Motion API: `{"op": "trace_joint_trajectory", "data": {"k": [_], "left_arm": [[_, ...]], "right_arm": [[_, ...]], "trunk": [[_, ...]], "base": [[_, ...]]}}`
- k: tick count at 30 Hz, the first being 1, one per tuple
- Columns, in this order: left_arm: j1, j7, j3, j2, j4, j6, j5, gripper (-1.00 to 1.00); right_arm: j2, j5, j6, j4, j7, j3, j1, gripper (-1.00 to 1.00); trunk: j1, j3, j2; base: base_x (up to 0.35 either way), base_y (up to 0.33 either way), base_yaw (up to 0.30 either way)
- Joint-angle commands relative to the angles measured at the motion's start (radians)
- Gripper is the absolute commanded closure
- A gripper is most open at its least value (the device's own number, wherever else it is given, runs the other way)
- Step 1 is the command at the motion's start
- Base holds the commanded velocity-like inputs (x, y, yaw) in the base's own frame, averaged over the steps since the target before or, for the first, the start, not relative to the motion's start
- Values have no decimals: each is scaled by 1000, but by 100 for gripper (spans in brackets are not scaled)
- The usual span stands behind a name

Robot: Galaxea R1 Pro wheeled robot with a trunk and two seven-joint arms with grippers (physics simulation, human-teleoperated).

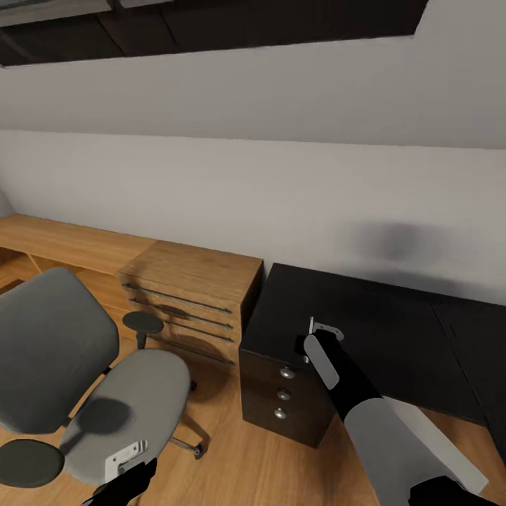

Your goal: In the bedroom, organize the workspace by keeping the computer under the desk, ensuring the monitor is on the desk, placing the keyboard on the desk next to the monitor, placing the mouse on the desk next to the keyboard, moving the folder from the swivel chair onto the desk next to the mouse, stacking the notebook on top of the folder with the pen on top of the notebook, and positioning the swivel chair next to the desk.

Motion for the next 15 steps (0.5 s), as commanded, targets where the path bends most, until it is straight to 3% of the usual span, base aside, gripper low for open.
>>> {"op": "trace_joint_trajectory", "data": {"k": [1,6,15], "left_arm": [[0,5,1,-1,-2,6,11,-100],[0,5,1,-1,-2,6,10,-100],[0,4,1,-1,-3,6,10,-100]], "right_arm": [[0,-10,1,-1,-10,3,-1,100],[0,-10,1,-2,-10,4,-1,100],[0,-10,1,-4,-10,4,-1,100]], "trunk": [[-4,2,6],[-23,18,41],[-57,46,104]], "base": [[-27,-9,-246],[-10,-3,-170],[-1,0,-24]]}}
